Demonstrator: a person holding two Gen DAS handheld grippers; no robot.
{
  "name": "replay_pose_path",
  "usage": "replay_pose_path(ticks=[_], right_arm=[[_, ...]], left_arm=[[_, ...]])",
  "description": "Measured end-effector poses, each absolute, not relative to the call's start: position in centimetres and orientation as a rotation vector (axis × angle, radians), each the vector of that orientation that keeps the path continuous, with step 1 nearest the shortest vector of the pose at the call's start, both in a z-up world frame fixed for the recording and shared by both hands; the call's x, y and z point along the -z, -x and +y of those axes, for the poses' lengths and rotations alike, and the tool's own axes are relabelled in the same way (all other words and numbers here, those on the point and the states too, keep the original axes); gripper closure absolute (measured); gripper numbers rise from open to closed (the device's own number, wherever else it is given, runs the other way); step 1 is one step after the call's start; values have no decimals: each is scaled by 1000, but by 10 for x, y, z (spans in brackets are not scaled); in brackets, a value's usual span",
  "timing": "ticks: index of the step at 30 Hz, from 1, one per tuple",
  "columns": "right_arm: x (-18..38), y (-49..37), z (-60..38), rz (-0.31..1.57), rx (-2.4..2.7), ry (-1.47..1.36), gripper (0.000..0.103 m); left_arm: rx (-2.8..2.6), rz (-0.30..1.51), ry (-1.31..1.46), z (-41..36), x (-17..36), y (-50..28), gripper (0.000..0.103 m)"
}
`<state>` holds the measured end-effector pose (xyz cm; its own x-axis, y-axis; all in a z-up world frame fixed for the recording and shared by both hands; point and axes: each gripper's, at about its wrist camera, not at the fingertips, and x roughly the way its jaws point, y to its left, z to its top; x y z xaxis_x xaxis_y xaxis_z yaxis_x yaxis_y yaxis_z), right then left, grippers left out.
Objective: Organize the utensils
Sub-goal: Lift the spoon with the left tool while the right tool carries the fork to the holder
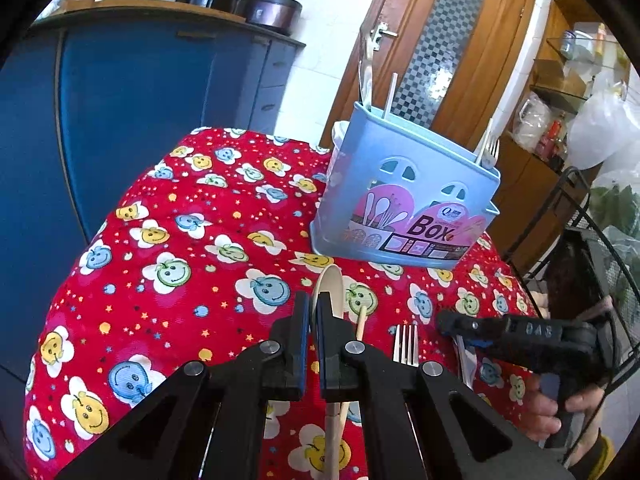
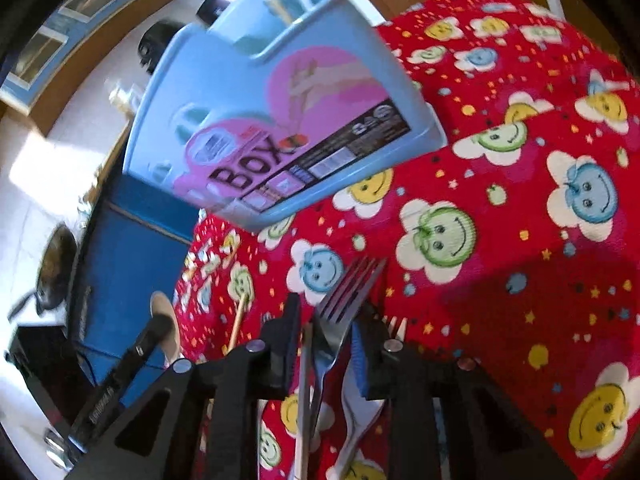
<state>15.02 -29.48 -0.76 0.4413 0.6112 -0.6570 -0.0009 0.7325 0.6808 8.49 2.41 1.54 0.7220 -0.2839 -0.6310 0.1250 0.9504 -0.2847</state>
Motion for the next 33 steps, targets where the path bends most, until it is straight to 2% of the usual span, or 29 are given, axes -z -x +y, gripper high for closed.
replay_pose_path(ticks=[12,18,24,26,28,33], right_arm=[[0,-149,-307,1024,-445,-676,82],[5,-159,-311,1065,-402,-709,77],[17,-168,-328,1073,-416,-843,77],[17,-168,-330,1064,-408,-834,79],[14,-165,-330,1048,-390,-780,88],[-7,-155,-325,970,-392,-701,88]], left_arm=[[239,715,229,22,-22,-83,100],[247,705,228,21,-26,-82,100],[251,700,220,19,-28,-79,100],[252,699,220,19,-28,-78,100],[250,699,221,18,-28,-78,100],[254,691,220,18,-34,-80,100]])
